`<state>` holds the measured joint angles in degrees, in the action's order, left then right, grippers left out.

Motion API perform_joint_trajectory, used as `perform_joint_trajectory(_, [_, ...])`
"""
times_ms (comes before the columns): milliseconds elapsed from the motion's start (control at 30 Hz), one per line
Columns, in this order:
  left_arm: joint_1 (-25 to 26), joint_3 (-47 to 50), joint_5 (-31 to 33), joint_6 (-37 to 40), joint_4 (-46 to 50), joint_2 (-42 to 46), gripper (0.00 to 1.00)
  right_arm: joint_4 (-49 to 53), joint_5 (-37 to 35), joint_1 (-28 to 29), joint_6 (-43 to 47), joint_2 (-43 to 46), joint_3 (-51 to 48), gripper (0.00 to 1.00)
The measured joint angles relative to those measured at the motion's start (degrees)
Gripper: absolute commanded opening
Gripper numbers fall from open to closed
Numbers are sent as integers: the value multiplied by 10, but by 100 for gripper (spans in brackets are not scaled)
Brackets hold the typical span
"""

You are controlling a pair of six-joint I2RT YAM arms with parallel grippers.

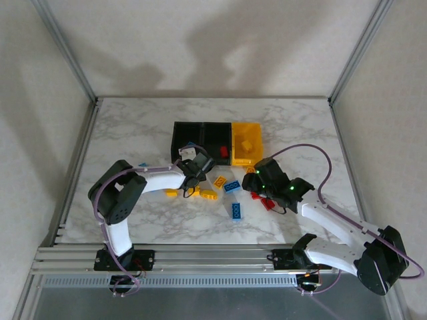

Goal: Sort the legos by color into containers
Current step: Pick up the lego from the center of the table, then place the lego in the container.

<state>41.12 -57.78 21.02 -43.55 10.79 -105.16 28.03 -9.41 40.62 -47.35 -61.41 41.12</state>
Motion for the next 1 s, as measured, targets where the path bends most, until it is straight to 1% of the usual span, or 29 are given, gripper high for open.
perform_joint_trajectory(100, [0,-2,1,3,-2,0,37,-2,0,0,0,-3,0,65])
perform_joint_trajectory(167, [0,-2,1,3,-1,0,33,-2,0,0,0,-3,-1,65])
perform_joint_trajectory(200, [0,-2,0,3,-1,0,32,-3,0,0,0,-3,-1,65])
perform_joint_trajectory(333, [0,4,-2,3,3,14,33,-5,0,0,0,-3,-2,65])
perform_joint_trajectory(533, [5,33,-9,3,26,90,33,-15,0,0,0,-3,-3,65])
perform_joint_trajectory(767, [16,35,-32,9,53,160,33,-21,2,0,2,-3,-3,64])
perform_joint_trajectory(1000, [16,-19,-59,29,78,172,33,-39,13,0,4,0,-3,64])
